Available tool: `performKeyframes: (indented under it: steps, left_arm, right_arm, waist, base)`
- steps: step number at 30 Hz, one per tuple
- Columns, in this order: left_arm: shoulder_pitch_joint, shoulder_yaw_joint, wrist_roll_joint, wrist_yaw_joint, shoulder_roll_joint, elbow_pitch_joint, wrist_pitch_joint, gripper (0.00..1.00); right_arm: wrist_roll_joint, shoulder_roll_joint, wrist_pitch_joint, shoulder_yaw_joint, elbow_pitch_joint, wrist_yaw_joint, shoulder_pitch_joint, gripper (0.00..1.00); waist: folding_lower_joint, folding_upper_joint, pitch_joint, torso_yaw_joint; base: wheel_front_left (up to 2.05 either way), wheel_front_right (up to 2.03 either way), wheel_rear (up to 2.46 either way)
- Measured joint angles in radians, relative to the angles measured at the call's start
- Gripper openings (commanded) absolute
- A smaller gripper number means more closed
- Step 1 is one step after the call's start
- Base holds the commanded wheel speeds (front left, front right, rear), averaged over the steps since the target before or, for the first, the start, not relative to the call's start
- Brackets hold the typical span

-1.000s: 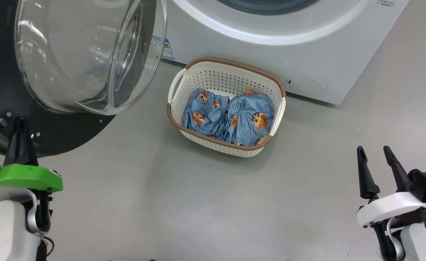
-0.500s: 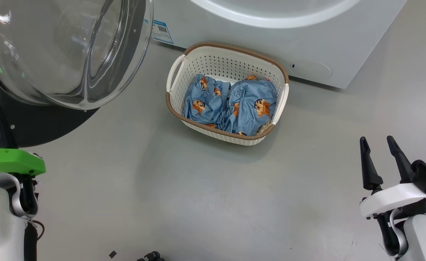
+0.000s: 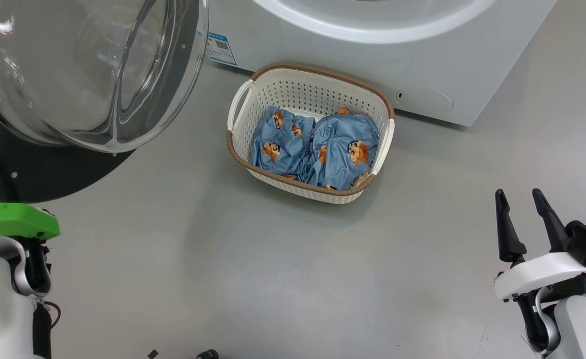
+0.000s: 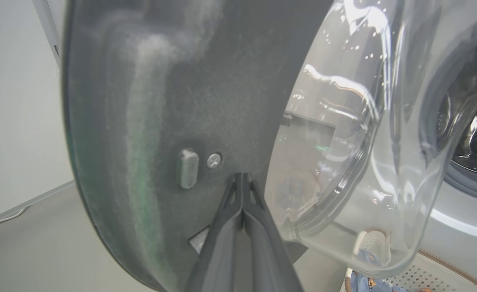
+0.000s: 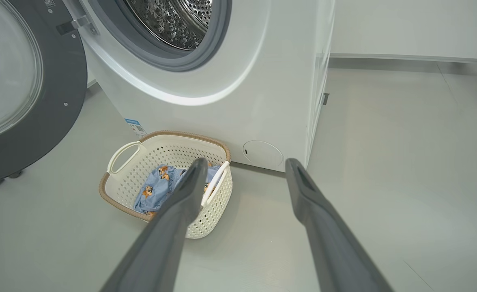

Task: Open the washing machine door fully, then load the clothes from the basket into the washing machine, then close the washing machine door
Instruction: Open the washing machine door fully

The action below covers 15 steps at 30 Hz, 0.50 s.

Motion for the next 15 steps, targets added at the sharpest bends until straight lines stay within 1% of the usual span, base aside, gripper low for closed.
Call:
performKeyframes:
  steps: [11,15]
  left_arm:
    - [0.0,0.0,0.058,-0.03,-0.005,-0.053,0.0,0.0]
    - [0.0,-0.02,0.083,-0.04,-0.014,-0.09,0.0,0.0]
  right_arm:
    - [0.011,0.029,0.0,0.004,0.013,0.0,0.0,1.0]
    - [0.011,0.037,0.0,0.003,0.02,0.0,0.002,1.0]
  waist:
    - [0.0,0.0,-0.048,-0.002]
    - [0.0,0.0,-0.068,-0.003]
  base:
    - [0.0,0.0,0.0]
    - [0.0,0.0,0.0]
